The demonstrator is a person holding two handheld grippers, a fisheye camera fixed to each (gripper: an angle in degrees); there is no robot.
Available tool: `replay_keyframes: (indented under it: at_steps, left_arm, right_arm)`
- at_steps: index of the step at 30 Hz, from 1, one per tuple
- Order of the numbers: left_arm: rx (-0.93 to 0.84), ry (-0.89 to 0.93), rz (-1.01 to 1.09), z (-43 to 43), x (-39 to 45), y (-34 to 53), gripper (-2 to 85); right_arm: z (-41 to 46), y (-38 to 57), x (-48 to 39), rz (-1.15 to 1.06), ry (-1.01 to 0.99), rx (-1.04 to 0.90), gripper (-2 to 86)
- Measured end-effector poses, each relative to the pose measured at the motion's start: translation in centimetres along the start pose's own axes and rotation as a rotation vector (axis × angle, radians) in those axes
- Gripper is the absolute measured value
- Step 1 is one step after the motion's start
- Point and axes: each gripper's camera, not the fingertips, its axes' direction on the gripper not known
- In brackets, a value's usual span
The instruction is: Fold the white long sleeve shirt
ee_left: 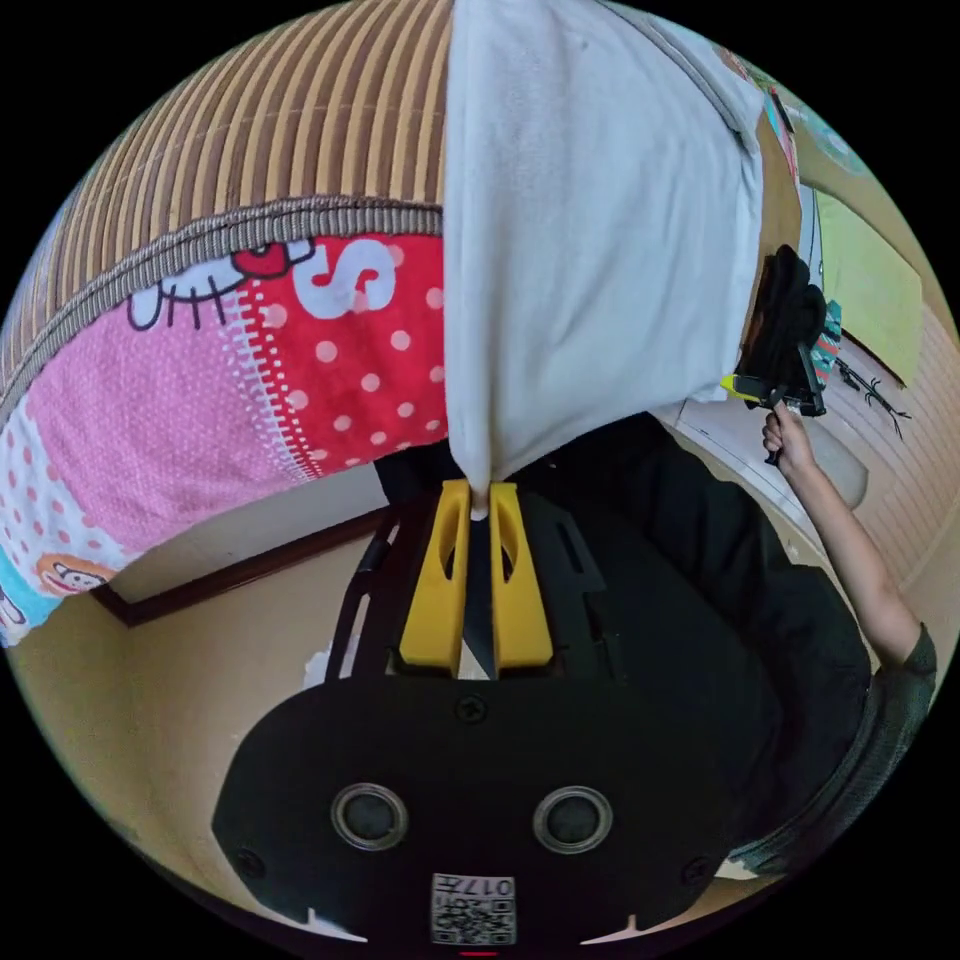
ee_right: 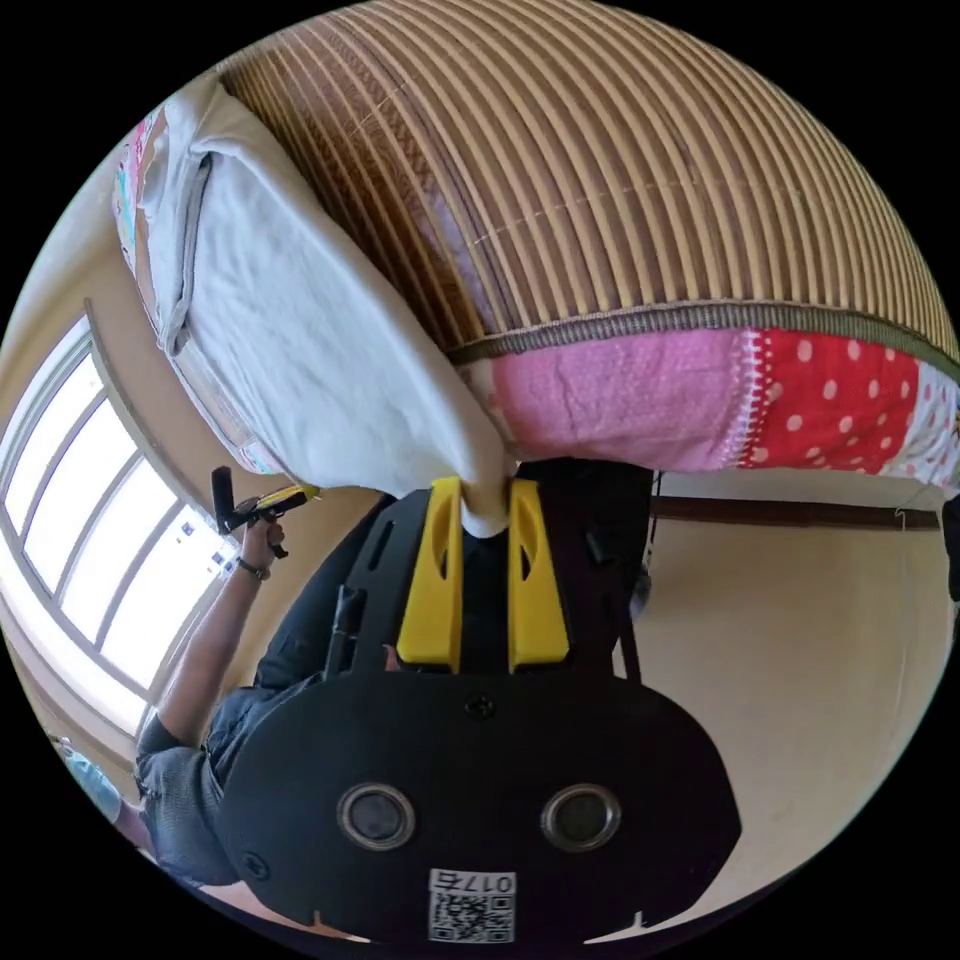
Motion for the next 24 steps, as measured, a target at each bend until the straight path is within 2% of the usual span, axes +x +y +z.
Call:
replay_keyframes:
  at_steps: [2, 4, 5, 7, 9, 12, 16, 19, 21, 22, 24]
  left_arm:
    - [0.026, 0.000, 0.073, -1.6, 0.2, 1.4, 3.8]
    - [0.053, 0.087, 0.165, -3.1, 0.1, 3.1, 3.5]
    - [0.078, 0.196, 0.210, -4.3, -0.3, 4.5, 3.4]
    - [0.150, 0.389, 0.276, -6.5, -1.0, 6.8, 3.2]
    - [0.258, 0.677, 0.410, -9.5, -1.8, 10.0, 3.1]
    - [0.408, 0.956, 0.617, -13.1, -1.8, 13.2, 3.1]
    - [0.579, 1.015, 0.702, -16.4, -1.9, 12.7, 3.2]
    - [0.710, 0.996, 0.604, -18.8, -3.3, 8.4, 3.6]
    - [0.862, 0.901, 0.312, -20.3, -5.6, 4.4, 6.0]
    - [0.925, 0.866, 0.235, -20.7, -6.1, 3.9, 7.0]
    - [1.070, 0.719, -0.063, -21.2, -7.6, 2.6, 11.3]
  right_arm:
    - [-0.7, 0.0, 0.1, -0.071, -0.069, -0.028, 4.3]
    - [-2.4, 1.1, -0.4, -0.248, -0.177, -0.024, 3.8]
    - [-3.8, 2.1, -0.5, -0.358, -0.285, -0.027, 3.5]
    - [-5.9, 3.8, 0.3, -0.442, -0.473, -0.033, 3.2]
    - [-8.7, 6.2, 1.3, -0.543, -0.733, -0.006, 2.8]
    - [-11.8, 8.4, 1.1, -0.719, -0.947, 0.025, 2.4]
    - [-14.8, 7.0, -0.8, -0.814, -0.972, 0.092, 2.5]
    - [-16.8, 1.7, -3.2, -0.747, -0.907, 0.168, 3.3]
    - [-18.2, -3.4, -3.9, -0.565, -0.865, 0.322, 4.9]
    - [-18.5, -4.4, -3.9, -0.514, -0.861, 0.380, 5.5]
    - [-19.1, -6.4, -3.6, -0.328, -0.805, 0.602, 6.4]
